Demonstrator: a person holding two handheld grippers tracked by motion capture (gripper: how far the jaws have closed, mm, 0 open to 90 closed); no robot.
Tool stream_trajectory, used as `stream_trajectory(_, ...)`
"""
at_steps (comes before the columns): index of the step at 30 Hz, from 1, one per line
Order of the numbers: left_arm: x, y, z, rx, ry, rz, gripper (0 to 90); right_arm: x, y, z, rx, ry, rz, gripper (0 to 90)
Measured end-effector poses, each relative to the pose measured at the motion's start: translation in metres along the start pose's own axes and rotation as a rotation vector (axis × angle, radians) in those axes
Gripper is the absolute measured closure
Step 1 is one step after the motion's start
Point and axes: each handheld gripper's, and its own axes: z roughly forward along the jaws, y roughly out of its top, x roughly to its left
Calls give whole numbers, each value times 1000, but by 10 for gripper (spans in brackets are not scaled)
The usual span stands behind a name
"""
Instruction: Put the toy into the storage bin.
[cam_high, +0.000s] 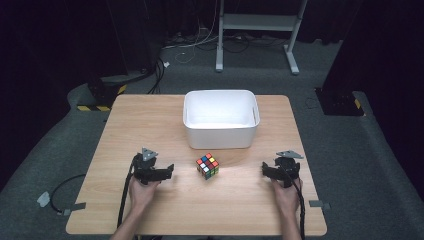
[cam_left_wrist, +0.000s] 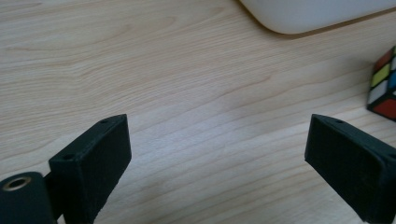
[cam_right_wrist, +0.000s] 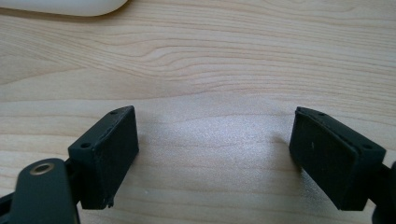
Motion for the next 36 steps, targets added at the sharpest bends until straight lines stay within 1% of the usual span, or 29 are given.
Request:
stream_trajectory(1,0,0,0,0,0,0,69,0,0,0,0,0,0,155)
stream_trajectory(6,-9,0,-3,7,-42,22,54,0,0,0,1,0,2,155)
stream_trajectory(9,-14,1,-5,9,-66,27,44,0,0,0,0,0,1,155)
stream_trajectory(10,-18,0,-7,10,-80,33,37,0,0,0,1,0,2,155)
stream_trajectory(11,-18,0,-7,10,-80,33,35,0,0,0,1,0,2,155)
stream_trajectory(13,-21,0,-9,14,-89,42,34,0,0,0,0,0,2,155)
stream_trajectory(16,-26,1,-10,17,-110,40,23,0,0,0,1,1,3,156)
stream_trajectory(17,-28,2,-10,16,-110,45,23,0,0,0,1,1,3,156)
stream_trajectory(18,-32,3,-10,12,-114,48,21,0,0,0,0,1,0,156)
stream_trajectory(19,-32,3,-10,12,-114,48,21,0,0,0,0,1,0,156)
stream_trajectory(24,-38,4,-9,9,-140,50,20,0,0,0,0,0,1,158)
stream_trajectory(26,-42,5,-9,9,-146,62,20,1,0,0,-1,0,2,158)
stream_trajectory(27,-42,5,-9,9,-146,62,20,1,0,0,0,0,2,158)
stream_trajectory(30,-47,7,-11,-5,-157,74,20,1,0,0,0,1,2,158)
stream_trajectory(33,-52,7,-10,1,-179,89,21,1,0,0,0,0,2,158)
stream_trajectory(35,-55,8,-8,13,-185,109,22,1,0,0,-1,0,2,158)
stream_trajectory(36,-59,9,-6,19,-193,130,22,1,0,0,-1,0,2,158)
